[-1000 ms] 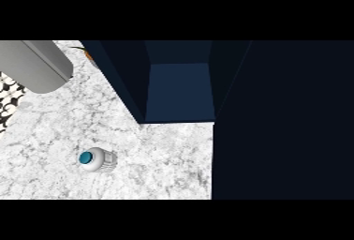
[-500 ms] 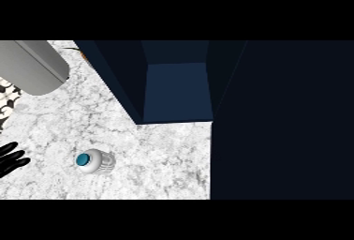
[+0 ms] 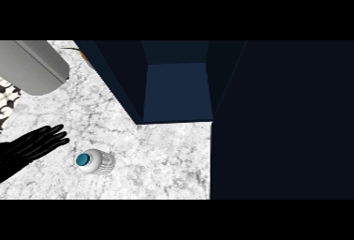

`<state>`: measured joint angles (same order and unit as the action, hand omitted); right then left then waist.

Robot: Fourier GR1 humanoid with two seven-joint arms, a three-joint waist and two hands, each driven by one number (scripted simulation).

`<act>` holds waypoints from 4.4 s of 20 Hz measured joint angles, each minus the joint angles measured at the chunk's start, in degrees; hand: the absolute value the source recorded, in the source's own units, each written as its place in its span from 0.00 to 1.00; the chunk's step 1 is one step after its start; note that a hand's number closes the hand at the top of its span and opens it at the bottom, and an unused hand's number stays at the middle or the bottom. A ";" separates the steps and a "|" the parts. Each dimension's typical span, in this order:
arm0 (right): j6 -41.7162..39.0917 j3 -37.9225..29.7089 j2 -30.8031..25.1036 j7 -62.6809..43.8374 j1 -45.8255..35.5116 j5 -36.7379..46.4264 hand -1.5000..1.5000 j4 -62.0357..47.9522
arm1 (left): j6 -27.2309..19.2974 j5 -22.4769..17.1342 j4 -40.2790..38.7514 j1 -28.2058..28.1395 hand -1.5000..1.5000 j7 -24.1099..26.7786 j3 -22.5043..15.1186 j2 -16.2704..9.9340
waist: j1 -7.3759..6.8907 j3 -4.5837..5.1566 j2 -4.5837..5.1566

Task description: Pick up the bottled water, place it into the cabinet and close the cabinet

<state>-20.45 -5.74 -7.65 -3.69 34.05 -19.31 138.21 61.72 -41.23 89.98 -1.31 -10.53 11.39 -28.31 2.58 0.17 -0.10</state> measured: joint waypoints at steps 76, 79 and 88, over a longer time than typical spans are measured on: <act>-7.28 -7.14 -6.55 16.84 17.73 -8.85 0.00 -1.80 | -43.56 30.67 -36.72 13.62 1.00 42.87 2.39 24.59 | -2.24 -0.15 -0.27; -7.61 -7.48 -6.75 17.31 17.87 -9.12 0.00 -1.99 | -47.03 29.88 -32.07 14.19 1.00 39.13 -0.78 26.49 | -2.18 -0.15 -0.28; -6.91 -8.18 -7.74 17.14 17.28 -10.18 0.00 -2.13 | -63.69 26.37 -22.06 15.00 1.00 33.19 -16.29 28.09 | -1.76 -0.10 -0.14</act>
<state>-27.36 -13.92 -15.39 13.45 51.33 -29.49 136.08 -1.97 -14.87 67.92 13.69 22.66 -4.90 -0.22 0.82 0.07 -0.23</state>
